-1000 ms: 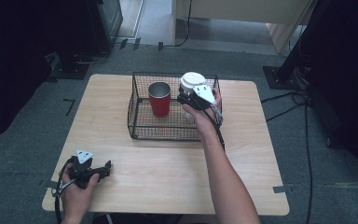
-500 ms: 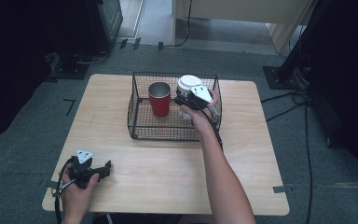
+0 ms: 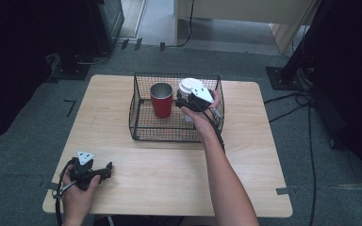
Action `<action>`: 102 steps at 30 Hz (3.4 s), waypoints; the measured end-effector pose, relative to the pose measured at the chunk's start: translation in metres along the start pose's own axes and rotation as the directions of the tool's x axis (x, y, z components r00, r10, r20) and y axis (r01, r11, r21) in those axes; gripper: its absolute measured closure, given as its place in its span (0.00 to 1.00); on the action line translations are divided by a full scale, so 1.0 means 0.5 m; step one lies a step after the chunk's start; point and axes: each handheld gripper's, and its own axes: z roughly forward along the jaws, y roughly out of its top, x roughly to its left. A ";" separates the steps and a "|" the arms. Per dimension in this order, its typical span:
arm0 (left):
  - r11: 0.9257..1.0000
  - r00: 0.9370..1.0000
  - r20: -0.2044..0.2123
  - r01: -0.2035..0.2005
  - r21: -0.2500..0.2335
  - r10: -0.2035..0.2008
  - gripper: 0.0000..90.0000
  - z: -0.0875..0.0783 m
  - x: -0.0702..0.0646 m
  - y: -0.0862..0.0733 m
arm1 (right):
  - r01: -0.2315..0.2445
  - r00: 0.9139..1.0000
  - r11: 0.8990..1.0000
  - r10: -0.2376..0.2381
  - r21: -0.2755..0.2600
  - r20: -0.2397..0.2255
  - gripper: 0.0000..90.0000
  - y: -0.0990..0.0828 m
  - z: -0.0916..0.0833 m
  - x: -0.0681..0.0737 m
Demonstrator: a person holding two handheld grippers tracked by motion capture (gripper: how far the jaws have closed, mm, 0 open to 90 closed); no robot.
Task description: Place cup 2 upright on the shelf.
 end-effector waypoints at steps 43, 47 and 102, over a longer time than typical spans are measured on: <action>1.000 1.000 0.000 0.000 0.001 0.000 0.07 0.000 0.000 0.000 | 0.030 0.997 0.988 -0.041 -0.153 -0.069 0.00 0.089 -0.152 0.008; 1.000 1.000 0.000 0.000 0.001 0.000 0.07 0.000 0.000 0.000 | 0.050 0.996 0.986 -0.061 -0.157 -0.063 0.00 0.082 -0.175 0.002; 1.000 1.000 -0.001 -0.001 0.002 0.001 0.07 0.000 0.000 0.000 | 0.059 0.998 0.996 -0.058 -0.066 0.010 0.00 -0.130 -0.412 -0.177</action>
